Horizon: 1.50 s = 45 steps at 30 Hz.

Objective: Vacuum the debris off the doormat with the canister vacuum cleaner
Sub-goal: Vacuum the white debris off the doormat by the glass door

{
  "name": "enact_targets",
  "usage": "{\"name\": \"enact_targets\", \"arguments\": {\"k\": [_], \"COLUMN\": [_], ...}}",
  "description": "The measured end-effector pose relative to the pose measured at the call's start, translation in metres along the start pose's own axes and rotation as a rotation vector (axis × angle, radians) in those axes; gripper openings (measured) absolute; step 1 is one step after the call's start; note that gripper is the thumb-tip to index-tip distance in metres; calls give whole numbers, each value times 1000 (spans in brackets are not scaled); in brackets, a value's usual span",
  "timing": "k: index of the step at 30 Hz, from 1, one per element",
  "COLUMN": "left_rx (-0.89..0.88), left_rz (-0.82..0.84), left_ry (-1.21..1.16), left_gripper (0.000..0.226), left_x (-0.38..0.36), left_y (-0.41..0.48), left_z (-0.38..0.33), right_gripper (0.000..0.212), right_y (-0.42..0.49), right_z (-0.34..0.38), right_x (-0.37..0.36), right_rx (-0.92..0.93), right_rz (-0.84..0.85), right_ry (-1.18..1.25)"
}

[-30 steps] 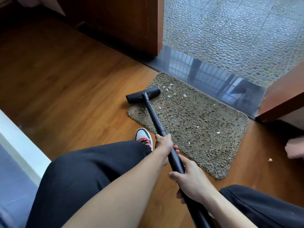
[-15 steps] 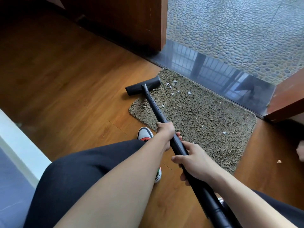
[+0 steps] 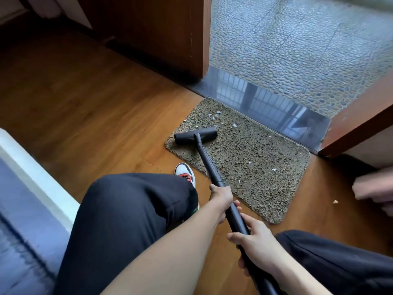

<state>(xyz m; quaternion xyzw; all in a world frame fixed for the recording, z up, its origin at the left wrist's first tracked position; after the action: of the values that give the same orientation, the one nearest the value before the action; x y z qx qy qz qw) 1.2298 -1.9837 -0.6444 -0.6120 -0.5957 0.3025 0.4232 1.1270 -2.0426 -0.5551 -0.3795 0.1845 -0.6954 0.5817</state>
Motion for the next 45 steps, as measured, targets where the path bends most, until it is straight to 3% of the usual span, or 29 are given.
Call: {"name": "enact_targets", "arguments": {"k": [8, 17, 23, 29, 38, 45], "left_rx": [-41, -20, -24, -31, -31, -34], "left_rz": [-38, -81, -115, -115, -59, 17], "left_ry": [-46, -30, -22, -24, 39, 84], "left_gripper": [14, 23, 32, 48, 46, 29], "left_x": [3, 23, 31, 34, 18, -26], "left_y": [-29, -16, 12, 38, 15, -15], "left_z": [40, 51, 22, -6, 17, 60], "right_gripper": [55, 52, 39, 41, 45, 41], "right_y": [-49, -40, -4, 29, 3, -35], "right_z": [-19, -27, -11, 0, -21, -65], "right_x": [1, -19, -31, -36, -22, 1], "right_rx": [18, -5, 12, 12, -6, -55], "right_rz": [1, 48, 31, 40, 3, -55], "right_ry": [5, 7, 10, 32, 45, 111]}}
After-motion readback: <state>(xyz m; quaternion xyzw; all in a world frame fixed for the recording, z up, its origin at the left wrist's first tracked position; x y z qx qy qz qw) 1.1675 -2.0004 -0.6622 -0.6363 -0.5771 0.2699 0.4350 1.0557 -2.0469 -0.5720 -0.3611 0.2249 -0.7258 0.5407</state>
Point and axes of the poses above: each hand's wrist, its own y-axis towards the middle knuckle, its own x-axis out of the back of the hand, z = x × y, the point moved 5 cm from there along y, towards the middle knuckle, and after that the axes turned 9 degrees about -z, right-handed, at the moved point
